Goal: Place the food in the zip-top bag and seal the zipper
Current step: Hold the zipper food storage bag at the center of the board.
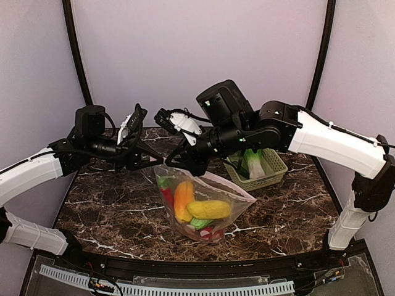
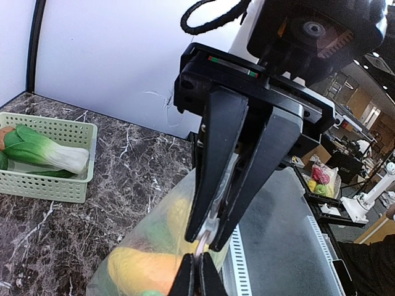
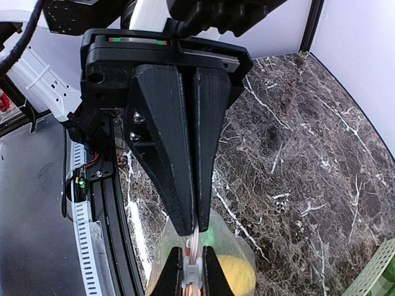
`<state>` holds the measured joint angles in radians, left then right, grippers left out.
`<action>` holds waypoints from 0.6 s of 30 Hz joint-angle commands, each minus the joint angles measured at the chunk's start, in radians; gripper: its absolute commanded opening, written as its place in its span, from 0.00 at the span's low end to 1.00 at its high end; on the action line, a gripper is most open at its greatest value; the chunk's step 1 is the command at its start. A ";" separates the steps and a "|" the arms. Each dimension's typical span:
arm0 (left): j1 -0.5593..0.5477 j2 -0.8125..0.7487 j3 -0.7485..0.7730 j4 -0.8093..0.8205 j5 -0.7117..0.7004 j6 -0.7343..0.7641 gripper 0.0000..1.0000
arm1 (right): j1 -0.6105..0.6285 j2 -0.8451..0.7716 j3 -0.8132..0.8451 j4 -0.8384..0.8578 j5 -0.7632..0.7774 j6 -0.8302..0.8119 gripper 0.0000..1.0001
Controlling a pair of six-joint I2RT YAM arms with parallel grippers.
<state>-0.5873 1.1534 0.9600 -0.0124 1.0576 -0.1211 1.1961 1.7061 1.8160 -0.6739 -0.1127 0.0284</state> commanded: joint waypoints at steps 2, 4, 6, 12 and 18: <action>-0.003 -0.037 -0.027 0.041 -0.061 0.003 0.01 | -0.001 -0.044 -0.008 -0.003 -0.005 0.042 0.00; -0.002 -0.053 -0.031 0.027 -0.107 0.019 0.01 | -0.003 -0.053 -0.012 -0.029 0.005 0.060 0.00; -0.002 -0.062 -0.032 0.019 -0.130 0.031 0.01 | -0.003 -0.065 -0.022 -0.055 0.005 0.078 0.00; 0.007 -0.072 -0.026 -0.016 -0.156 0.049 0.01 | -0.003 -0.113 -0.061 -0.134 0.023 0.119 0.00; 0.024 -0.080 -0.028 -0.012 -0.148 0.045 0.01 | -0.003 -0.162 -0.102 -0.176 0.034 0.131 0.00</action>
<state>-0.6128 1.1168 0.9459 0.0021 0.9661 -0.0891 1.1954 1.6505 1.7462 -0.6464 -0.1024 0.1356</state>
